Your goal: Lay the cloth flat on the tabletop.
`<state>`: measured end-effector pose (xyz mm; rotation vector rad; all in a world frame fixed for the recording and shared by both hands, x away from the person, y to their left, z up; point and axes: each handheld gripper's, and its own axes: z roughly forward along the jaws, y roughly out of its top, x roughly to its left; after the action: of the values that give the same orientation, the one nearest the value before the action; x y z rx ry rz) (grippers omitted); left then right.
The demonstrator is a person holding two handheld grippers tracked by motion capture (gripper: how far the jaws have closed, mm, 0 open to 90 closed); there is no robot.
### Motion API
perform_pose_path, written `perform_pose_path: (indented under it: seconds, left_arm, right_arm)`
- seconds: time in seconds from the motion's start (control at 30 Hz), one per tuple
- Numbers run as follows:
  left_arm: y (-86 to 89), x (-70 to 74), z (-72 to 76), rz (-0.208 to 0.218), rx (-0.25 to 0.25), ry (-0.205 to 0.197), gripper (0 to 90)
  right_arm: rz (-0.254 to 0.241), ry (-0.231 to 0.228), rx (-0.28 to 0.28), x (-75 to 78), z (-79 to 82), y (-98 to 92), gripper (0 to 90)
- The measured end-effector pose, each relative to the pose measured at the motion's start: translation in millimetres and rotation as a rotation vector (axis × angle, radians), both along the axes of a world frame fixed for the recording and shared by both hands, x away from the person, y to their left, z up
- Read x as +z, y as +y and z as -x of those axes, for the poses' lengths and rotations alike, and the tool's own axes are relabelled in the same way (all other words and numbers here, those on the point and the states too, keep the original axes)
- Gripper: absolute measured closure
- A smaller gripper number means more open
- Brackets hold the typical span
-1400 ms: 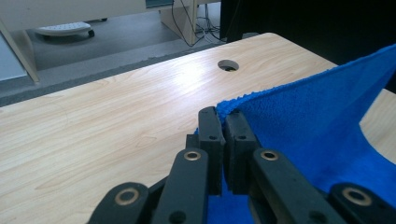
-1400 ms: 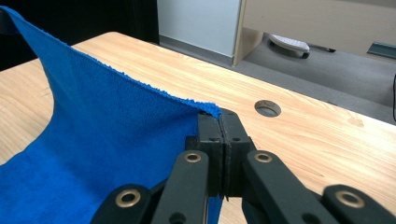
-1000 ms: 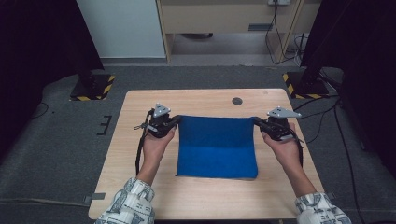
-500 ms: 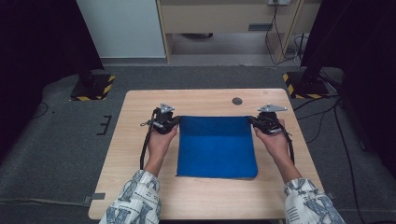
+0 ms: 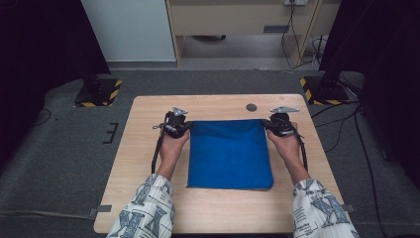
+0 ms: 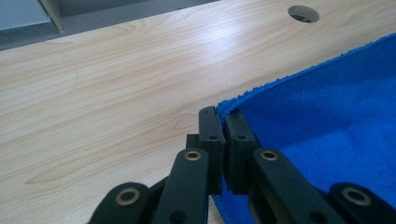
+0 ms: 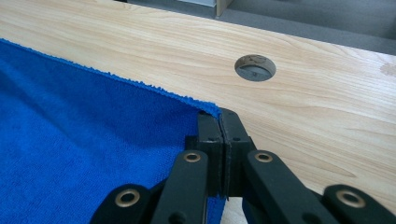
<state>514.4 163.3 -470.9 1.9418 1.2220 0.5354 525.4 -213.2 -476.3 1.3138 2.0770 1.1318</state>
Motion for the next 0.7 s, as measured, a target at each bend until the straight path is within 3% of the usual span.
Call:
perform_pose_path:
  seconds: [0.07, 0.43, 0.7]
  left_arm:
    - [0.9, -1.5, -1.2, -0.013, 0.005, 0.006, 87.4]
    - [4.2, -15.3, -11.3, 0.024, 0.011, 0.039, 86.5]
    - [3.5, -21.3, -14.7, 0.02, 0.004, 0.043, 86.3]
  right_arm:
    - [0.008, 0.003, -0.001, -0.9, -2.0, 2.5, 88.9]
    - [-0.006, 0.016, -0.035, -4.0, -11.1, 8.0, 85.3]
    - [0.026, 0.034, -0.042, -10.5, -15.8, 6.8, 84.9]
